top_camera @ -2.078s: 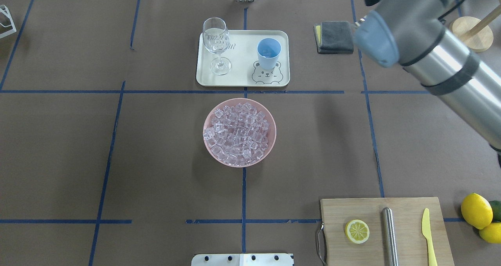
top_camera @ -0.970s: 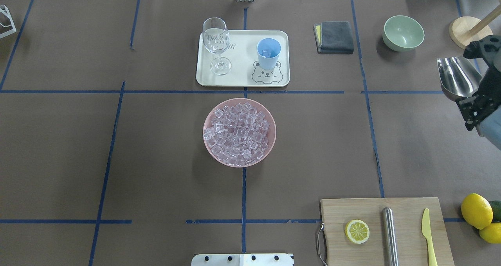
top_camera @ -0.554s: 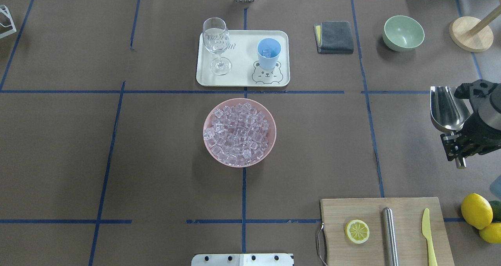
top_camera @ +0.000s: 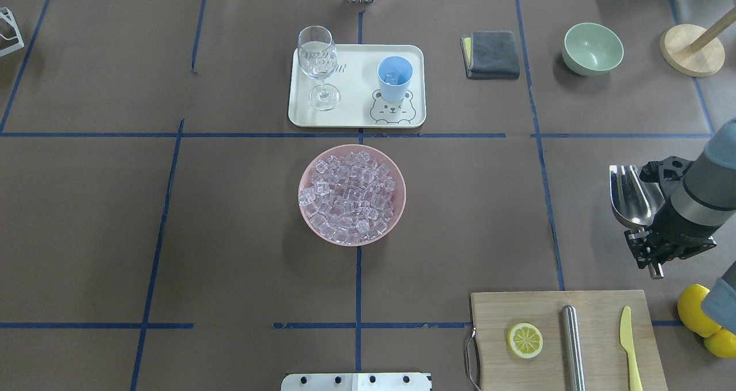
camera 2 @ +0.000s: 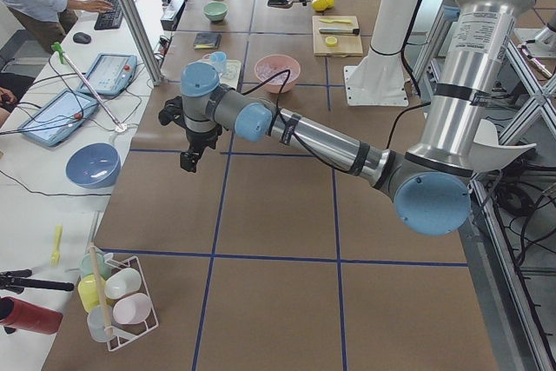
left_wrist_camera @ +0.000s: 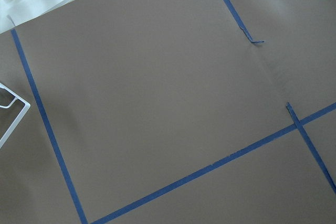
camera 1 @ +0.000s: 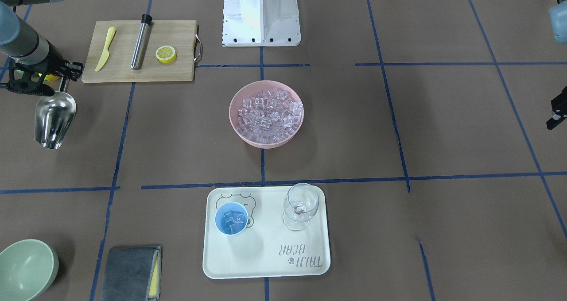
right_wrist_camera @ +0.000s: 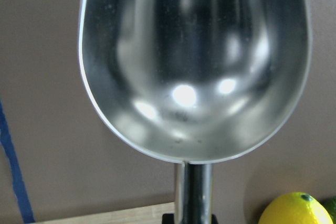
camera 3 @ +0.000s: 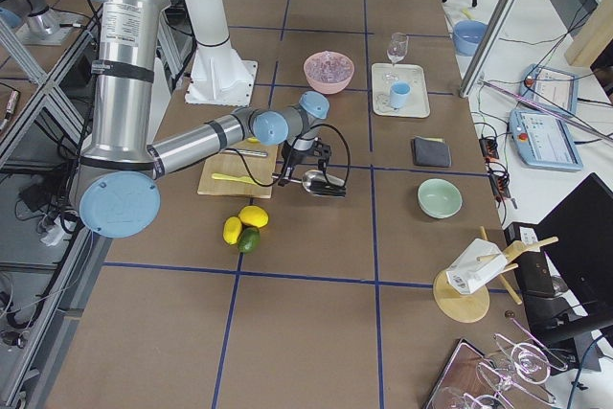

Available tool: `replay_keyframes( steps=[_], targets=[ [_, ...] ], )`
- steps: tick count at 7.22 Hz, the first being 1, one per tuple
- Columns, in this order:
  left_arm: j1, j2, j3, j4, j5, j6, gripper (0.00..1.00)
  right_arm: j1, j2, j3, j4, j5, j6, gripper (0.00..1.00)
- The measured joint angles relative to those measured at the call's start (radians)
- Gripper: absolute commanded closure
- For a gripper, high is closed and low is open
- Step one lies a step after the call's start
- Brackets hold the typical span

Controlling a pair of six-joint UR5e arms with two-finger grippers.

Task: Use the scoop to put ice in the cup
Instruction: 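Lower the scoop onto the table and open the right gripper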

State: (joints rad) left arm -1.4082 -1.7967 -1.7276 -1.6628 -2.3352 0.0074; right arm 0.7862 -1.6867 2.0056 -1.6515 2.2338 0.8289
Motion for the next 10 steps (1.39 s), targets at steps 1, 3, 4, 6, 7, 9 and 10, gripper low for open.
replay_keyframes(
  steps=[1, 3, 4, 6, 7, 9, 10],
  targets=[
    [0.0, -0.002, -0.001, 0.0, 0.0, -0.001, 0.0, -0.004, 0.031, -0.039, 0.0, 0.002, -0.002, 1.0],
    [0.0, -0.009, -0.001, 0.001, 0.001, -0.001, 0.0, -0.009, 0.067, -0.096, 0.002, 0.002, -0.018, 0.86],
    [0.0, -0.015, 0.001, 0.002, 0.002, -0.001, 0.0, -0.01, 0.071, -0.106, 0.001, 0.001, -0.032, 0.01],
    [0.0, -0.02, 0.002, 0.003, 0.002, -0.001, 0.0, -0.01, 0.069, -0.111, 0.002, -0.004, -0.033, 0.0],
    [0.0, -0.022, 0.002, 0.003, 0.002, -0.001, 0.0, -0.01, 0.068, -0.111, 0.002, -0.006, -0.03, 0.0],
    [0.0, -0.025, 0.003, 0.003, 0.002, -0.001, 0.0, 0.001, 0.073, -0.089, 0.008, -0.009, -0.027, 0.0],
    [0.0, -0.025, 0.006, 0.005, 0.003, -0.001, 0.0, 0.043, 0.081, -0.058, 0.029, -0.011, -0.025, 0.0]
  ],
)
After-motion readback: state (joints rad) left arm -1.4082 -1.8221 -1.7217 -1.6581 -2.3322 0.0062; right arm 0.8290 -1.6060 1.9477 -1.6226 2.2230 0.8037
